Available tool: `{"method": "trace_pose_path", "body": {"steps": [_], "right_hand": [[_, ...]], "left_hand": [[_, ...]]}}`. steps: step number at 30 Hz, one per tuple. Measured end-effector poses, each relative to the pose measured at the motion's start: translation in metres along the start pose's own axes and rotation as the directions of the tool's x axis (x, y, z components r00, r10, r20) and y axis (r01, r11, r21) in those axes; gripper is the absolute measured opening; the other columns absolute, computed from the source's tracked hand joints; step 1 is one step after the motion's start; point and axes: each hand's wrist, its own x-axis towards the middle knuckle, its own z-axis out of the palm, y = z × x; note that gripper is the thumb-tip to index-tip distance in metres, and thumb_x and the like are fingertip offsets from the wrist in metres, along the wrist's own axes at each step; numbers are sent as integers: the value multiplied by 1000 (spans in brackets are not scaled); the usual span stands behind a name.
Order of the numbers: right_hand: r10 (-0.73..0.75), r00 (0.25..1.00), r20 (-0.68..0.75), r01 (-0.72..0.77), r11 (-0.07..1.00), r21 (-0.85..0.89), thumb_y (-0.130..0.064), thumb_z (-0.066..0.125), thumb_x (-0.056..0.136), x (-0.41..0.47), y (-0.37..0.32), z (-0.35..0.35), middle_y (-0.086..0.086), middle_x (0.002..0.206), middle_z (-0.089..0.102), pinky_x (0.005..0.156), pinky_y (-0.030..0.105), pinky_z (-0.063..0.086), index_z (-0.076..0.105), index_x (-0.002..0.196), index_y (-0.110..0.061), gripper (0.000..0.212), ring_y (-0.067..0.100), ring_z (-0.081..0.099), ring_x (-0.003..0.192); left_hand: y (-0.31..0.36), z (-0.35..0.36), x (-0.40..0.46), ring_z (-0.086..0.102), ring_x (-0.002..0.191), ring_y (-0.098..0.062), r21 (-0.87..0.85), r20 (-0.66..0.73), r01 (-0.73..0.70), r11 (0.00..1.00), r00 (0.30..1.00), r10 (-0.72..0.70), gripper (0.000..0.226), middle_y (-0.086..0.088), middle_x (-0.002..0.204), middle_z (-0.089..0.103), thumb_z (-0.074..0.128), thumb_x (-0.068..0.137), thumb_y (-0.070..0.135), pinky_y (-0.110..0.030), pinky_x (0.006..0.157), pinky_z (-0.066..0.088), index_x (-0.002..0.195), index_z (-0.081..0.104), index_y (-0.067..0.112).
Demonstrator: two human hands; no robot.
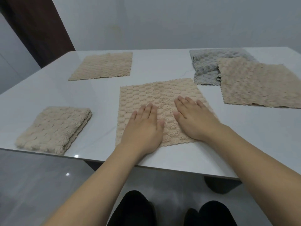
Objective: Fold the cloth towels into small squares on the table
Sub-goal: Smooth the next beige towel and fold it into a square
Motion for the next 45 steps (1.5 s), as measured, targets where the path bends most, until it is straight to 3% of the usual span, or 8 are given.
{"method": "trace_pose_path", "body": {"steps": [7,11,16,18,35,37,41,45], "right_hand": [[49,999,15,-49,999,-18,-41,13,102,-9,20,-4,-8,162,-3,120,35,-4,3,155,-23,57,9,-5,148],[49,994,94,-46,999,-26,-42,14,103,-7,33,-13,-7,162,-6,120,36,-5,1,155,-25,57,9,-7,148],[-16,1000,-23,17,999,44,-40,16,104,28,12,-23,-4,162,-1,120,36,-3,6,155,-20,56,12,-2,148],[-23,1000,17,22,999,35,-40,16,103,39,5,-17,-3,162,-2,120,36,-2,5,155,-20,57,13,-2,148],[153,981,123,-139,984,-111,-42,11,102,39,50,-18,-3,162,-8,119,41,-7,0,155,-21,57,15,-7,148],[120,982,144,-101,986,-131,-41,13,103,47,47,-25,-2,162,-7,118,42,-8,1,155,-18,57,16,-7,148],[-3,999,46,6,998,-66,-37,17,104,80,32,-34,-1,162,-1,119,39,-3,7,155,-18,55,16,-2,149],[-20,996,85,24,999,-38,-37,19,104,113,26,-25,0,162,2,120,39,0,7,155,-19,56,17,1,149]], "left_hand": [[-45,-11,-19,-9,152,-13,4,23,134,991,991,-134,62,3,166,-6,14,104,44,-36,123,-5,158,1,18],[-50,-21,-10,-9,152,-17,26,88,129,991,988,-131,62,-1,166,-6,14,105,43,-38,122,-8,158,1,14],[-19,-24,34,-3,153,-24,-7,-26,74,997,997,-74,63,-8,166,2,20,105,41,-42,123,-4,157,11,7],[-12,-18,48,-2,153,-24,-13,-16,57,998,998,-57,64,-8,166,3,21,104,43,-43,123,-3,158,10,8],[-72,-20,46,-5,153,-20,30,76,157,987,984,-158,65,-4,166,-4,14,104,45,-41,123,-6,158,1,12],[-66,-25,56,-5,153,-22,38,82,154,987,984,-157,65,-7,166,-3,14,104,45,-42,122,-8,158,1,9],[-35,-31,96,-6,152,-25,-21,-22,72,997,997,-73,63,-10,166,-2,17,105,39,-42,122,-7,158,5,7],[-24,-22,134,-4,153,-26,-82,16,62,995,998,-61,63,-9,166,-1,20,105,39,-42,123,-3,158,3,9]]}}
